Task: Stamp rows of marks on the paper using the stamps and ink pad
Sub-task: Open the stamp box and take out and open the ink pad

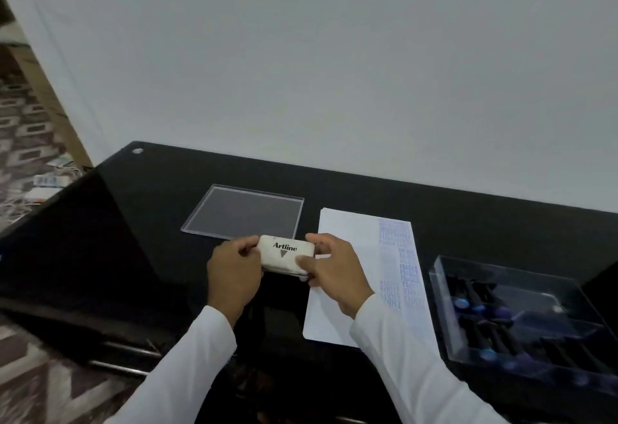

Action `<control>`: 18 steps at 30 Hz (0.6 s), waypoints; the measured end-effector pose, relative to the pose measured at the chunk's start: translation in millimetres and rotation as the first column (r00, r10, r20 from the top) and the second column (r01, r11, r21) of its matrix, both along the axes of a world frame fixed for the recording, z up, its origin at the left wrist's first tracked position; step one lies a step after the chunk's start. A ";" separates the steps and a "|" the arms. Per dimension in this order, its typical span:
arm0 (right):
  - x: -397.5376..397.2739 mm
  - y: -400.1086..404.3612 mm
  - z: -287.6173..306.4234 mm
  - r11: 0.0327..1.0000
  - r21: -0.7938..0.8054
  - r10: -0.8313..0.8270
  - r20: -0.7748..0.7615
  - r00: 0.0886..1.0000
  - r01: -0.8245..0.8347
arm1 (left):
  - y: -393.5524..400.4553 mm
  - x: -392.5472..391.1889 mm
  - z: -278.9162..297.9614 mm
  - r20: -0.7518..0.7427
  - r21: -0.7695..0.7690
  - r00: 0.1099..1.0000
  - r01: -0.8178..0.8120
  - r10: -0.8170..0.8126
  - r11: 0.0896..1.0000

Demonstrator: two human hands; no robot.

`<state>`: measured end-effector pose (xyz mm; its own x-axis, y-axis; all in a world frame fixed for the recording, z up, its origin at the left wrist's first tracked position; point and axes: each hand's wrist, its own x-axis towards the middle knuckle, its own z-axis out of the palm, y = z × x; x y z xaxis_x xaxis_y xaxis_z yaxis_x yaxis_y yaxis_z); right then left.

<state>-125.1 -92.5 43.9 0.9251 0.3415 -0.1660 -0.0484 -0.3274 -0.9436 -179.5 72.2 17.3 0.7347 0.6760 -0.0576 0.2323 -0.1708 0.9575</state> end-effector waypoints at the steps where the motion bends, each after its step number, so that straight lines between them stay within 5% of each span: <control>1: -1.5 7.2 -4.2 0.999 -0.024 0.042 0.012 0.999 -0.042 | 9.8 -3.0 -6.6 -0.019 0.037 1.000 -0.014 0.015 0.999; 6: -8.9 42.1 -21.6 0.955 -0.248 0.204 0.147 0.968 -0.164 | 38.4 -25.5 -7.8 -0.101 0.245 0.993 -0.036 0.062 0.969; 18: -16.7 81.9 -46.5 0.931 -0.332 0.256 0.292 0.921 -0.154 | 77.9 -38.0 -33.8 -0.165 0.442 0.986 0.061 0.015 0.895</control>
<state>-141.8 -10.6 -2.6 0.8592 0.5116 0.0082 0.3427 -0.5634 -0.7518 -217.5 150.2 -16.5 0.7565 0.6416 0.1265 0.3667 -0.5764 0.7303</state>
